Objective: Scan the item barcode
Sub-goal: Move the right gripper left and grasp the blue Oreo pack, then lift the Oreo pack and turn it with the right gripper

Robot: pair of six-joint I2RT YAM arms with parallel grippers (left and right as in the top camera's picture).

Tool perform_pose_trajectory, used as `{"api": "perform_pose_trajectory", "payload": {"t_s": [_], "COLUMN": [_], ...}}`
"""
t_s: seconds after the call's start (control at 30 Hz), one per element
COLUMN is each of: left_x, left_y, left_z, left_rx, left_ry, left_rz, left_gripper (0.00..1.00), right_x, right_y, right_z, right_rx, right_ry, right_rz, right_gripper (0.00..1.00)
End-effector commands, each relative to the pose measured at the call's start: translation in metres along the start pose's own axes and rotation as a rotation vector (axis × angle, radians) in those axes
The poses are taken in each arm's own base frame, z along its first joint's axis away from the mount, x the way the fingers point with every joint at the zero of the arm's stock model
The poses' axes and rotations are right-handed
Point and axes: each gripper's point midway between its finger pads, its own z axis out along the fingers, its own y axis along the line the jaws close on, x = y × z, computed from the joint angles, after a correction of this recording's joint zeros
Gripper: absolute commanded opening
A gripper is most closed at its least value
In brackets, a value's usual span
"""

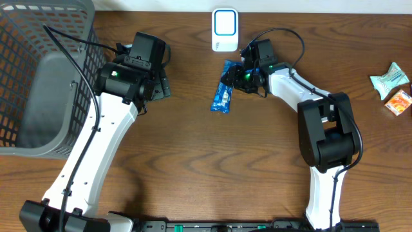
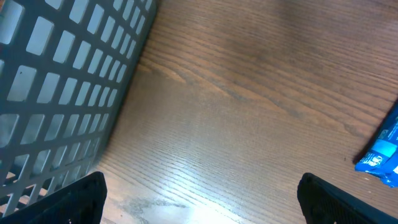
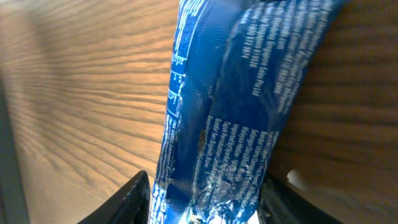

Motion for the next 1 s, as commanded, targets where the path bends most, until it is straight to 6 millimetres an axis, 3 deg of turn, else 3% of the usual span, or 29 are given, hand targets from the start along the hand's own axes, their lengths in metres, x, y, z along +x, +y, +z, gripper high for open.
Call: {"api": "perform_pose_trajectory", "payload": {"t_s": [0.0,0.07,0.23,0.27,0.43,0.53,0.67,0.83,0.97], "left_x": [0.0,-0.001,0.0,-0.001,-0.001,-0.001,-0.001,0.0,-0.001], "left_y": [0.002,0.002,0.002,0.002,0.002,0.002,0.002,0.002,0.002], "left_z": [0.0,0.0,0.0,0.0,0.0,0.0,0.0,0.0,0.0], "left_rx": [-0.008,-0.008,-0.009,-0.008,-0.008,-0.008,-0.008,-0.008,-0.008], "left_ry": [0.0,-0.001,0.0,-0.001,-0.001,-0.001,-0.001,0.0,-0.001], "left_rz": [-0.01,-0.01,-0.01,-0.01,-0.01,-0.01,-0.01,-0.01,-0.01], "left_gripper": [0.98,0.98,0.98,0.98,0.98,0.98,0.98,0.98,0.98], "right_x": [0.051,0.053,0.054,0.054,0.053,0.046,0.021,-0.007,-0.018], "right_y": [-0.05,-0.053,-0.054,-0.054,-0.048,-0.043,-0.041,-0.054,-0.066], "right_z": [0.032,0.033,0.034,0.034,0.031,0.018,-0.022,-0.103,-0.174], "right_rx": [0.106,0.099,0.098,0.097,0.065,0.052,0.13,0.455,0.802], "right_ry": [0.117,0.116,0.115,0.115,0.122,0.111,0.016,-0.196,-0.384], "right_rz": [0.065,0.066,0.066,0.065,0.066,0.074,0.031,-0.013,-0.073], "right_gripper": [0.49,0.42,0.12,0.02,0.01,0.01,0.01,0.01,0.01]}}
